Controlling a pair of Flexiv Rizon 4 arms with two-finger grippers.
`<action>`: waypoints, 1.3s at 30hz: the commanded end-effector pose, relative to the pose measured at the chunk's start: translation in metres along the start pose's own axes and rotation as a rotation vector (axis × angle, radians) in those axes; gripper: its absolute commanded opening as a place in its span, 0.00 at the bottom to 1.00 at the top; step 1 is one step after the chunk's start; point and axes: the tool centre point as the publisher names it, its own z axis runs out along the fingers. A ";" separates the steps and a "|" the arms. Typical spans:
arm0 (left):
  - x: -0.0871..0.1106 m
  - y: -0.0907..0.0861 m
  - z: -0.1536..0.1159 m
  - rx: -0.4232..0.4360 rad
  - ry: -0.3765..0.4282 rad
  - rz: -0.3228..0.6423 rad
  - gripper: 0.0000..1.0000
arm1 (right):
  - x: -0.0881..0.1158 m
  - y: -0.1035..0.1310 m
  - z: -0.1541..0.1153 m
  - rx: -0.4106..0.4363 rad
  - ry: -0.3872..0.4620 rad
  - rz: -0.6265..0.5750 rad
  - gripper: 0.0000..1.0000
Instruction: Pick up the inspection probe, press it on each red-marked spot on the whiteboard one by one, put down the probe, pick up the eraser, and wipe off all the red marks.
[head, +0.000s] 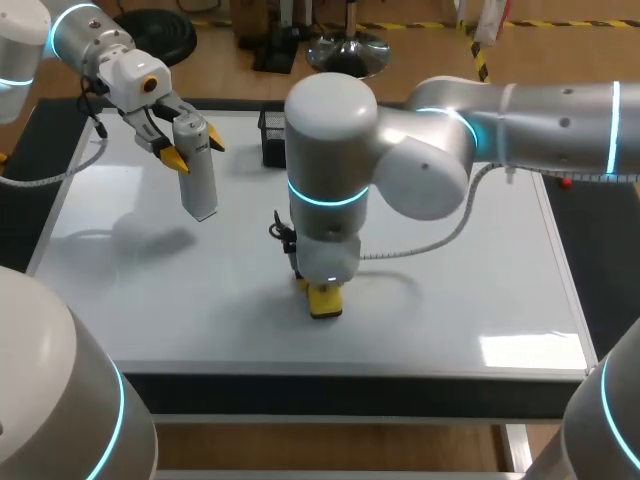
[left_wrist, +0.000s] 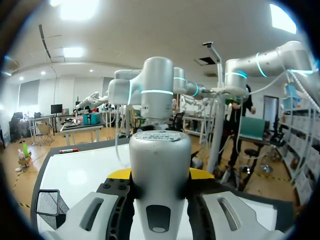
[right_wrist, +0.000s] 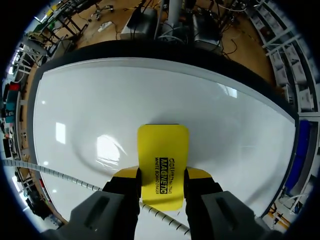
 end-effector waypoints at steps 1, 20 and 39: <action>0.000 -0.001 -0.001 -0.001 0.003 0.000 0.00 | 0.002 -0.006 0.003 -0.009 -0.001 -0.001 0.00; 0.000 -0.001 -0.001 -0.001 0.003 0.000 0.00 | 0.039 -0.014 0.016 -0.035 0.027 0.064 0.00; 0.000 -0.001 -0.001 -0.001 0.003 0.000 0.00 | 0.100 -0.011 0.014 -0.027 0.060 0.190 0.00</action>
